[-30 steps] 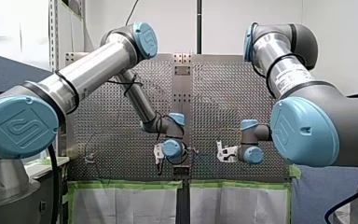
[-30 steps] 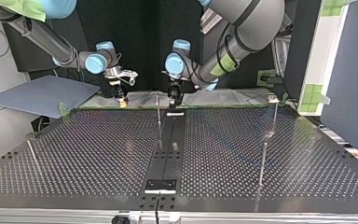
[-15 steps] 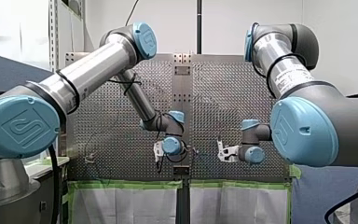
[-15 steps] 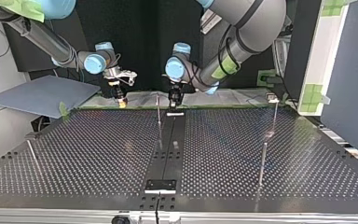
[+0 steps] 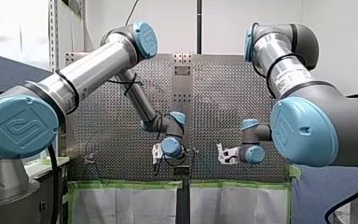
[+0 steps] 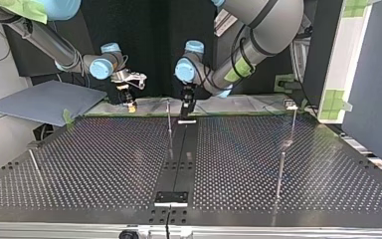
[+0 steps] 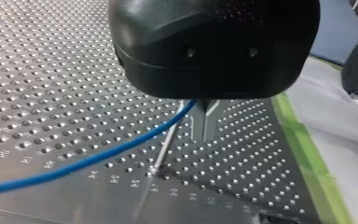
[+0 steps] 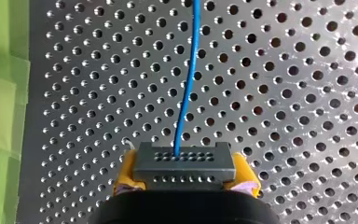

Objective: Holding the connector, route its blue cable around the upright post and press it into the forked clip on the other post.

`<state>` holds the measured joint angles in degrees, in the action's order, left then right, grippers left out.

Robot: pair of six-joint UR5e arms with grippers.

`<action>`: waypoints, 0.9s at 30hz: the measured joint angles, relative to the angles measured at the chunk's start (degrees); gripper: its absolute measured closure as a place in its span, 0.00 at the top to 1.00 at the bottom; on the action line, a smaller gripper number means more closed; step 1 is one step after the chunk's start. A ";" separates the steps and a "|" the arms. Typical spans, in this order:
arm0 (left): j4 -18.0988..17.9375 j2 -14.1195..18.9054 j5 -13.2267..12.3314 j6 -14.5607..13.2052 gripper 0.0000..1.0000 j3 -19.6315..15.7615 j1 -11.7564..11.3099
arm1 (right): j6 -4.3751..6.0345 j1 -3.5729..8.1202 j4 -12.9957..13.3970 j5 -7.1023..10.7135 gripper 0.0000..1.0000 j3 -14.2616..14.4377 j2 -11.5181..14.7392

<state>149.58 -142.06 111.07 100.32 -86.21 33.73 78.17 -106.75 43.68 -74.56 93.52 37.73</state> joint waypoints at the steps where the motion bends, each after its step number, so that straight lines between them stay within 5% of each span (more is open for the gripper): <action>1: -0.07 0.00 -0.02 -0.01 0.00 -0.22 0.01 | -0.20 0.01 -0.14 -0.02 0.00 0.01 0.01; 27: 0.89 0.01 -0.03 -0.30 0.00 -0.78 0.38 | -1.94 0.26 -1.33 1.46 0.00 0.04 0.08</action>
<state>150.46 -142.05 111.04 100.02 -86.99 34.11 76.23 -106.49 42.34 -73.10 93.56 37.82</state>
